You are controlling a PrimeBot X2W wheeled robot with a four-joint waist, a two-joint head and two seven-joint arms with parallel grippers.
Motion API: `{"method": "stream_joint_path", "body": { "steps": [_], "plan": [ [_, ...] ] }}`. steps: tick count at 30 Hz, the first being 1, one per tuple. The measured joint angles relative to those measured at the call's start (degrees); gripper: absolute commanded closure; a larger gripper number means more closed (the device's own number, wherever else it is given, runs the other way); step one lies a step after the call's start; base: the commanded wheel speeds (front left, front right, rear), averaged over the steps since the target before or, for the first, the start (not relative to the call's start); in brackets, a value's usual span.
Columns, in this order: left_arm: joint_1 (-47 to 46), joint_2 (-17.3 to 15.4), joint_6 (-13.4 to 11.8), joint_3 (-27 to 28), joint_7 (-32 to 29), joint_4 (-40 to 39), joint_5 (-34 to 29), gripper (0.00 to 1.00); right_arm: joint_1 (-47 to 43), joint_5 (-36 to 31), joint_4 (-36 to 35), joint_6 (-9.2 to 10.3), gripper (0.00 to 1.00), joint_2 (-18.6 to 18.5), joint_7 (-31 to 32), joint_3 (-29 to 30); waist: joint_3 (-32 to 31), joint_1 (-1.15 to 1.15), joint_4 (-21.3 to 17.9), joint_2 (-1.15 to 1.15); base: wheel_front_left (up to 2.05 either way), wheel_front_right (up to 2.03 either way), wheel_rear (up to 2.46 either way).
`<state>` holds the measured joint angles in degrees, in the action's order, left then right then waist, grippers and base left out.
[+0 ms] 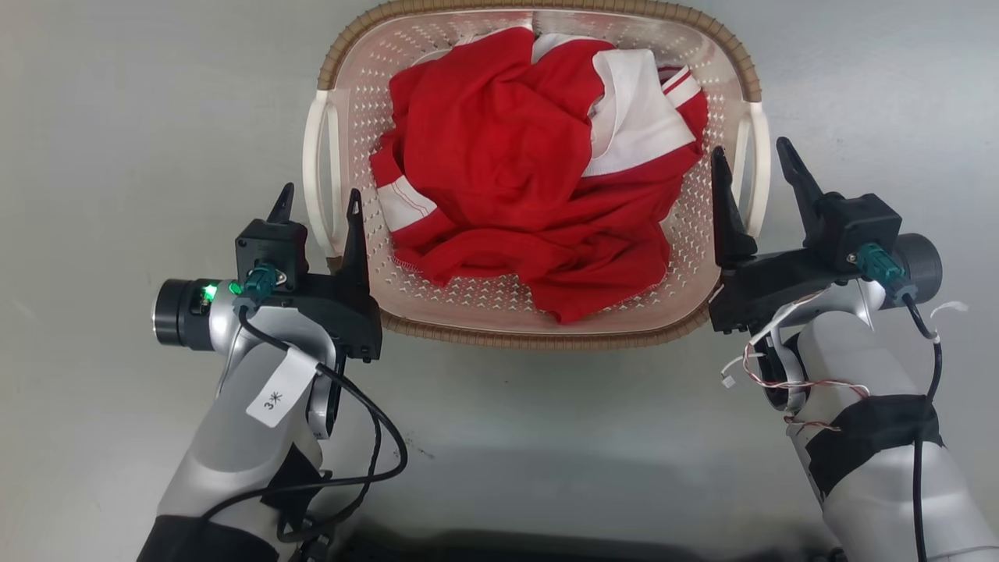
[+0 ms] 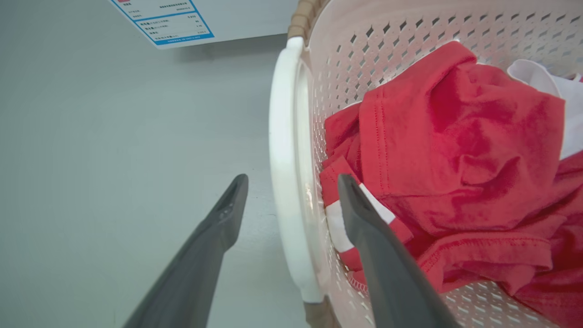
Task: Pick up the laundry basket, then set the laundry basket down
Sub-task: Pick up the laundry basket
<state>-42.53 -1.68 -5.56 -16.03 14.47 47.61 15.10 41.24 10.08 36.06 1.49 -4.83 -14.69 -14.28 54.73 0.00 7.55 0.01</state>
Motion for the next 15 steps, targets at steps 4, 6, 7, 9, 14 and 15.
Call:
{"method": "stream_joint_path", "body": {
  "steps": [4, 6, 7, 9, 14, 15],
  "plan": [
    [-1.38, 0.05, 0.0, -0.7, 0.0, 1.32, 0.09, 0.0, 0.98, -0.04, 0.99, -0.24, 0.0, 0.07, -0.01, -0.49, 0.92, 0.0, 0.18, 0.0, 0.0, 0.0, 0.0],
    [-1.9, 0.1, 0.01, -0.89, 0.0, 2.2, 1.01, 0.0, 1.19, -0.04, 1.72, -0.48, 0.0, 0.08, 0.0, -0.69, 1.16, 0.0, 0.3, 0.0, 0.0, 0.0, 0.0],
    [-2.01, 0.1, 0.01, -0.94, 0.0, 2.5, 1.4, 0.0, 1.27, -0.04, 2.04, -0.49, 0.0, 0.08, -0.01, -0.79, 1.22, 0.0, 0.35, 0.0, 0.0, 0.0, 0.0],
    [-2.21, 0.1, 0.02, -1.09, 0.0, 3.31, 1.63, 0.0, 1.59, -0.04, 2.77, -0.49, 0.0, 0.12, 0.0, -0.98, 1.33, 0.0, 0.41, -0.01, 0.0, 0.0, 0.0],
    [-3.69, 0.1, 0.08, -1.51, 0.0, 4.85, 2.41, 0.0, 1.84, -0.03, 4.02, -0.84, 0.0, 0.16, 0.0, -1.33, 1.59, 0.0, 0.4, -0.01, 0.0, 0.0, 0.0],
    [-4.09, 0.1, 0.1, -1.59, 0.0, 5.21, 2.42, 0.0, 1.97, -0.03, 4.32, -0.88, 0.0, 0.18, -0.01, -1.38, 1.64, 0.0, 0.38, -0.01, 0.0, 0.0, 0.0]
  ]
}}
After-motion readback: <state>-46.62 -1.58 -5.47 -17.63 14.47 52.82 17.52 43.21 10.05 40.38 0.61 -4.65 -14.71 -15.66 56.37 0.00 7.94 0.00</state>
